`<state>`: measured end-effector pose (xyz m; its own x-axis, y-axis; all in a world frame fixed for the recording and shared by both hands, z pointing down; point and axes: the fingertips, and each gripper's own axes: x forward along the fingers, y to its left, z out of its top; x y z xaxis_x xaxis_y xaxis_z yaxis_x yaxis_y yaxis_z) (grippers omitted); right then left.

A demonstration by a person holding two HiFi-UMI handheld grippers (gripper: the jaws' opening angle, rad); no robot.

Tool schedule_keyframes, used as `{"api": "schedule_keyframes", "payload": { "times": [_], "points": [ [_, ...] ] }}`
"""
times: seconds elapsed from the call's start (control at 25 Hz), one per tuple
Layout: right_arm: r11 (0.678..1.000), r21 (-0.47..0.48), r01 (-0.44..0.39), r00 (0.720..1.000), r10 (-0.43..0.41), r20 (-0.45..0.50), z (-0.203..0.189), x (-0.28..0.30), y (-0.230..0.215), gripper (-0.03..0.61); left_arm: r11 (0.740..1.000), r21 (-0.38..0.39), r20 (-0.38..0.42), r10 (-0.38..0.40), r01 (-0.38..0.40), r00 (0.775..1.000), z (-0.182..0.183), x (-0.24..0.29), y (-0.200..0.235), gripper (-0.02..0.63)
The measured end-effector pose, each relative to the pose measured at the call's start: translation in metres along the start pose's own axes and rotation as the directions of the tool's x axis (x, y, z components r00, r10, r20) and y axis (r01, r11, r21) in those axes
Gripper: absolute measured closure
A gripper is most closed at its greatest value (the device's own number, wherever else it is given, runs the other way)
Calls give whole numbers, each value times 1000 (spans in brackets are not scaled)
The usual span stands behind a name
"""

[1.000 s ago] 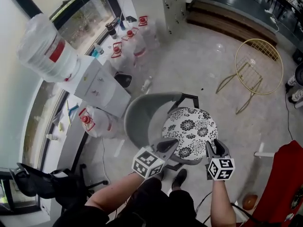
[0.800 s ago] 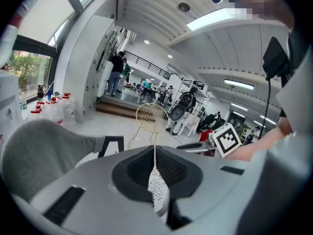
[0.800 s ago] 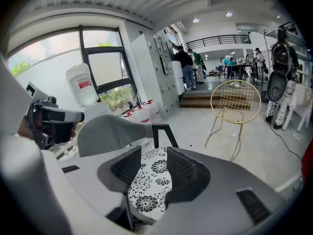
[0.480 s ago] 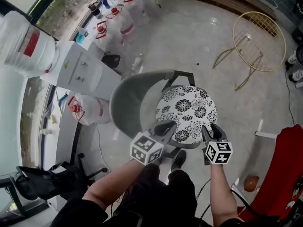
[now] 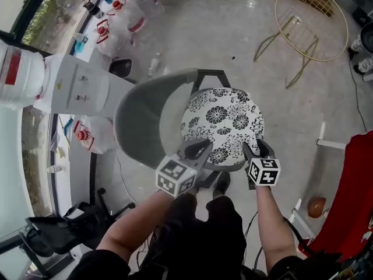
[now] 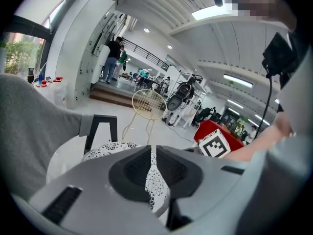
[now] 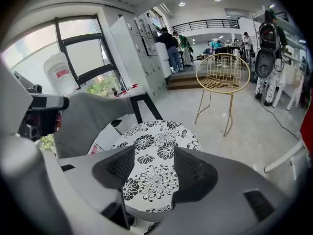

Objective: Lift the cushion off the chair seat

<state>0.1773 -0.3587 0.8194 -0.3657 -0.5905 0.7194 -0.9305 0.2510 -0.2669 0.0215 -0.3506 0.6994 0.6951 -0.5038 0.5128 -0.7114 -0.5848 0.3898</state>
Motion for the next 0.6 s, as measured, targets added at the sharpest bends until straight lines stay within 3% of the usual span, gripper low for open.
{"api": "schedule_keyframes", "payload": {
  "times": [0.36,0.6],
  "points": [
    [992,115,58,994,-47,-96,-57,31,-42,281,1000,-13,-40,-25,24,999,-35,37,2,598],
    [984,152,93,989,-74,-130,-83,47,-69,261,999,-48,-39,-14,12,999,-51,54,12,548]
  ]
}}
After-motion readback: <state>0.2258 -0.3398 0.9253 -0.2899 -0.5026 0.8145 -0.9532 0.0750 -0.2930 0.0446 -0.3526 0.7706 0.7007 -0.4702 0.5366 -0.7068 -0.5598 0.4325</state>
